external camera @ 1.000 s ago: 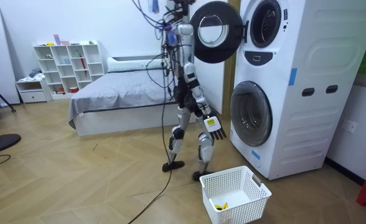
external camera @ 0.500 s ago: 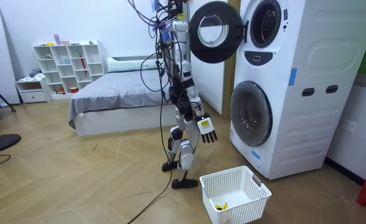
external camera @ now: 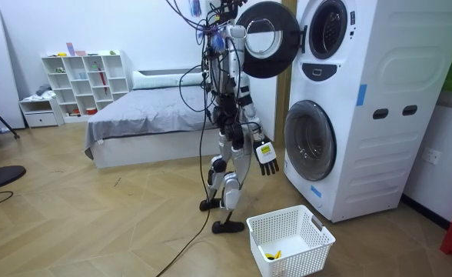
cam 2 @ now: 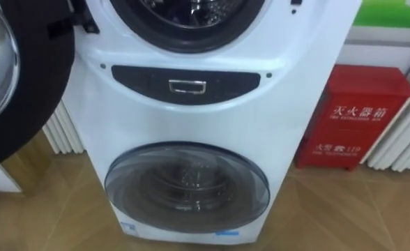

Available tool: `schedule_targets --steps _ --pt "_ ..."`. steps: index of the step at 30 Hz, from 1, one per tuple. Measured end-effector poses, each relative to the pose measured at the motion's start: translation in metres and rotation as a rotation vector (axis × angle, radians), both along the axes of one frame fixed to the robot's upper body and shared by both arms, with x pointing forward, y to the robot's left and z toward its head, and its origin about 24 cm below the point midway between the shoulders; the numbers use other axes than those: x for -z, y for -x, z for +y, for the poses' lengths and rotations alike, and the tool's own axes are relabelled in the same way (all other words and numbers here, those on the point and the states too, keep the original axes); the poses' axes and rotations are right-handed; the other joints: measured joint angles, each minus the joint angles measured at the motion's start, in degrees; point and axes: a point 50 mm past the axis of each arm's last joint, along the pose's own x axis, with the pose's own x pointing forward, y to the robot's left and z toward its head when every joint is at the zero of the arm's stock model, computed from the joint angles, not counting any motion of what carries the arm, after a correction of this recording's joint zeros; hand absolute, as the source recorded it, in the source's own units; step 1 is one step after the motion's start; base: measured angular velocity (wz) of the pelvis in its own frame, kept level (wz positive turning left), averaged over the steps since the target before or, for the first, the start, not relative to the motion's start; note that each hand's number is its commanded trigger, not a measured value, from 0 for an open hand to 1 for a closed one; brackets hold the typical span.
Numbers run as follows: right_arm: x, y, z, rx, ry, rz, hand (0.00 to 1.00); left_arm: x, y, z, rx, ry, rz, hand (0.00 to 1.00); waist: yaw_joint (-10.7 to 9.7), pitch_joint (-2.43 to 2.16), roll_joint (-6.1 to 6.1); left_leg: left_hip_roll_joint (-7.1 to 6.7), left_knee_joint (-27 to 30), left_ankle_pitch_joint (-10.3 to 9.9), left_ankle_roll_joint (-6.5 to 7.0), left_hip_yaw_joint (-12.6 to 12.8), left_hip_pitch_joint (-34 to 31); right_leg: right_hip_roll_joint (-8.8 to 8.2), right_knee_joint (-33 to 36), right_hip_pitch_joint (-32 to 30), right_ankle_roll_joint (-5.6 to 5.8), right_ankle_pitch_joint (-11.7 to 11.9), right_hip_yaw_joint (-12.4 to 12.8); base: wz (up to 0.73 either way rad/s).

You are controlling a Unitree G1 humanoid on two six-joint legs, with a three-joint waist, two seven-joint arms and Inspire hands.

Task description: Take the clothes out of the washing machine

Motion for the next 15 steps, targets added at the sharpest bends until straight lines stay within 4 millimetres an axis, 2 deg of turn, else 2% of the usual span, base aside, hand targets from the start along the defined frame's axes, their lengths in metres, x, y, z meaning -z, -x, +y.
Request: schedule_targets --steps 3,5,7,9,10,15 --pt "0.001 0.002 0.0 0.006 0.006 0.009 0.0 0.0 -0.001 -0.001 -0.002 0.002 -0.002 0.0 0.01 0.0 0.26 -0.23 -0.08 0.0 0.0 -0.01 0.12 -0.05 -1.02 0.77 0.28 0.18 -0.63 0.05" --pt "0.001 0.005 -0.001 0.011 0.011 0.017 0.0 0.001 0.0 -0.001 -0.083 0.034 -0.014 0.0 0.02 0.07 0.71 -0.31 -0.91 0.0 0.01 -0.2 1.03 0.0 -1.31 1.41 0.33 0.21 -0.62 0.02" --pt "0.002 0.008 -0.001 0.015 0.015 0.025 0.0 0.002 0.003 -0.002 -0.152 0.058 -0.011 0.0 0.12 -0.33 1.12 -0.47 -0.9 0.0 0.01 -0.19 1.24 -0.03 -2.0 1.78 0.59 0.37 -0.47 -0.02" --pt "0.002 0.01 -0.001 0.016 0.016 0.03 0.0 0.003 0.006 -0.003 -0.197 0.08 -0.007 0.0 0.23 -0.24 1.62 -0.55 -0.97 0.0 0.01 -0.19 1.81 -0.09 -2.03 2.31 0.67 0.42 -0.39 -0.04" --pt "0.002 0.013 -0.002 0.022 0.016 0.033 0.0 0.004 0.008 -0.004 -0.226 0.097 -0.007 0.0 0.24 -0.37 1.77 -0.61 -0.96 0.0 0.01 -0.2 2.01 -0.15 -1.98 2.44 0.68 0.43 -0.14 -0.08" --pt "0.0 0.013 -0.012 0.101 0.03 0.008 0.0 -0.001 0.006 0.014 -0.563 0.167 -0.129 0.0 0.52 -0.33 2.35 -0.65 -0.96 0.0 0.01 -0.15 2.61 -0.05 -1.92 2.42 0.69 0.43 0.96 -0.07"
